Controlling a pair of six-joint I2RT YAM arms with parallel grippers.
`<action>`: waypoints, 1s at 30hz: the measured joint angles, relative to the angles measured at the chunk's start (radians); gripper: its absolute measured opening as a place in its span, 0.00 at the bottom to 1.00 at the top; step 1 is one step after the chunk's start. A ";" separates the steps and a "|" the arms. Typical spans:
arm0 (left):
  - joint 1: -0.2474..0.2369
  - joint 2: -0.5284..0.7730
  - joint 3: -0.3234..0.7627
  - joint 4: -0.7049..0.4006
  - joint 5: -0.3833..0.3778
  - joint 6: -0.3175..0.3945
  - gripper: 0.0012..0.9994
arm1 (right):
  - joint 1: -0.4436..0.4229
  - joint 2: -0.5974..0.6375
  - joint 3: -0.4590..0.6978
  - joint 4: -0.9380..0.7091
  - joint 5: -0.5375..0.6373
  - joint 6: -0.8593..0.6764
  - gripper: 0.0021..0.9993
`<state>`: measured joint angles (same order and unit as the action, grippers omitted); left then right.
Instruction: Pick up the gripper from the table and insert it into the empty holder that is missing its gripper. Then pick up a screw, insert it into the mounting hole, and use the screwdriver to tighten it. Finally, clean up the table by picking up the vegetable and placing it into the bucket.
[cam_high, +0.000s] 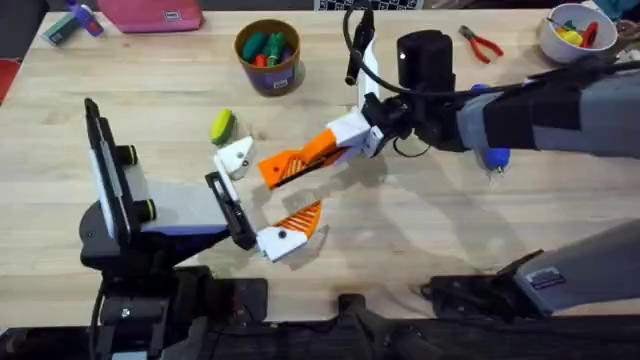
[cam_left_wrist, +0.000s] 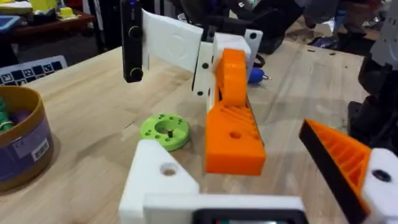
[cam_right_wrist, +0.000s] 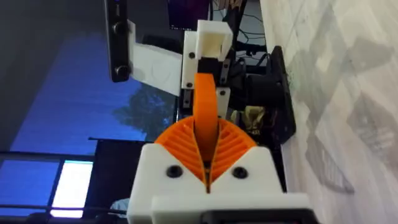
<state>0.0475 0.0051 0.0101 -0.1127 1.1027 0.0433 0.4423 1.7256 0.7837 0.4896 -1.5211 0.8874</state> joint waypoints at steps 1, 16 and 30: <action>0.000 0.000 0.000 0.000 0.000 0.000 0.99 | 0.000 0.000 0.001 0.000 0.000 -0.003 0.01; 0.000 0.000 0.000 0.000 0.000 0.000 0.99 | 0.034 0.039 0.051 -0.018 0.031 -0.021 0.01; 0.001 0.000 0.000 0.000 -0.001 0.000 0.99 | 0.039 0.058 0.087 -0.024 0.039 -0.025 0.01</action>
<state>0.0486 0.0051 0.0101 -0.1127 1.1019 0.0433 0.4816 1.7836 0.8707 0.4656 -1.4826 0.8627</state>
